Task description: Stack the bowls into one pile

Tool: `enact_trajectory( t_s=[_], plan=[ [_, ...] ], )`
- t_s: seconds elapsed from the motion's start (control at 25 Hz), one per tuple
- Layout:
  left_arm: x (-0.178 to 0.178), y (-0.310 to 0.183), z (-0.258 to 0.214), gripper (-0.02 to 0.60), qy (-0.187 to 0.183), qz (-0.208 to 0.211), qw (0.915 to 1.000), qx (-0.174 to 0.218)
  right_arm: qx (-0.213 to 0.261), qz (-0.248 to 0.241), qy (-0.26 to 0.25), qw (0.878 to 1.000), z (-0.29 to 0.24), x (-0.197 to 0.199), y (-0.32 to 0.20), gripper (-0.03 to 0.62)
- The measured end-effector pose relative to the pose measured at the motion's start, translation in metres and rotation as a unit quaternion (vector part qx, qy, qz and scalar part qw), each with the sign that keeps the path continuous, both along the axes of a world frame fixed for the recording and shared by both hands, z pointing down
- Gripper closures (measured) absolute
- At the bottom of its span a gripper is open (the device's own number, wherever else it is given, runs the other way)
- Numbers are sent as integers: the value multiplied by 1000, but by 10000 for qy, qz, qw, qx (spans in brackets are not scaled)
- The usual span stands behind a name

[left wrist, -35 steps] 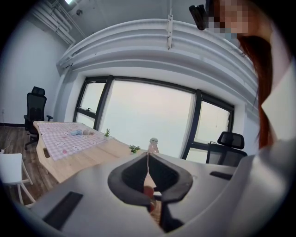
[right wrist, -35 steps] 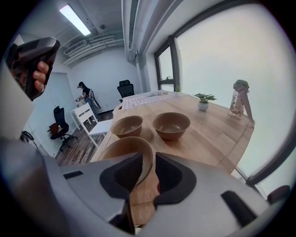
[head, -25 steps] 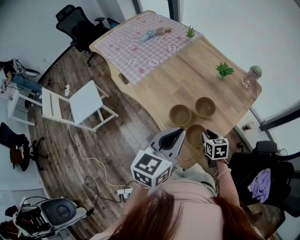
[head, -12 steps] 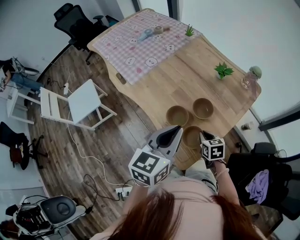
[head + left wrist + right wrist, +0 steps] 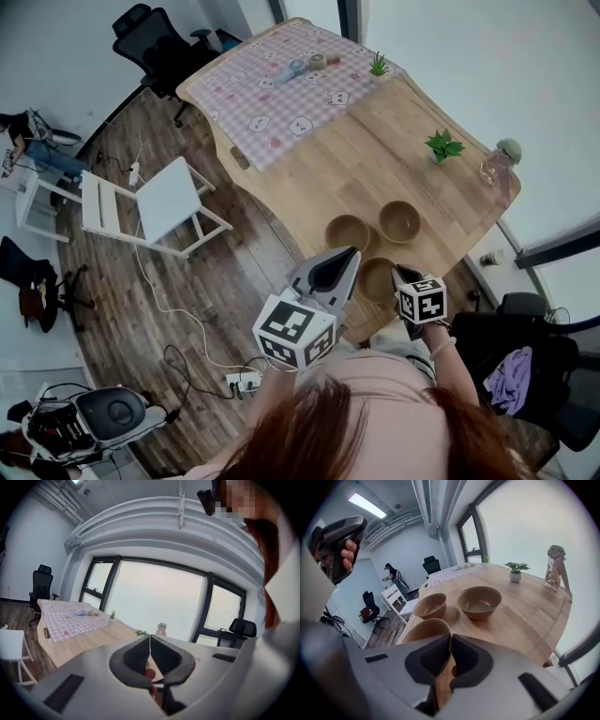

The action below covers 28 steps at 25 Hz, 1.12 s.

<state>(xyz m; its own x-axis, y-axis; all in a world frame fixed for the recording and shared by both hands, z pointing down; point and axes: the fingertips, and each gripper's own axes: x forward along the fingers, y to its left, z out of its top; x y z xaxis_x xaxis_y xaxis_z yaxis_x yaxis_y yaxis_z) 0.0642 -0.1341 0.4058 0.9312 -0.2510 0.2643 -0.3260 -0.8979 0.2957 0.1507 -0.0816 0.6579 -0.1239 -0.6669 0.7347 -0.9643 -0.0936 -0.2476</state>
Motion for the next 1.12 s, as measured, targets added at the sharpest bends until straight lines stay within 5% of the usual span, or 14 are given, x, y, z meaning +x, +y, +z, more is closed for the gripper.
enact_trajectory(
  t_s=[1.12],
  plan=[
    [7, -14, -15, 571, 39, -1070, 9940, 229, 922, -925, -448, 9904, -68, 18, -41, 579]
  ],
)
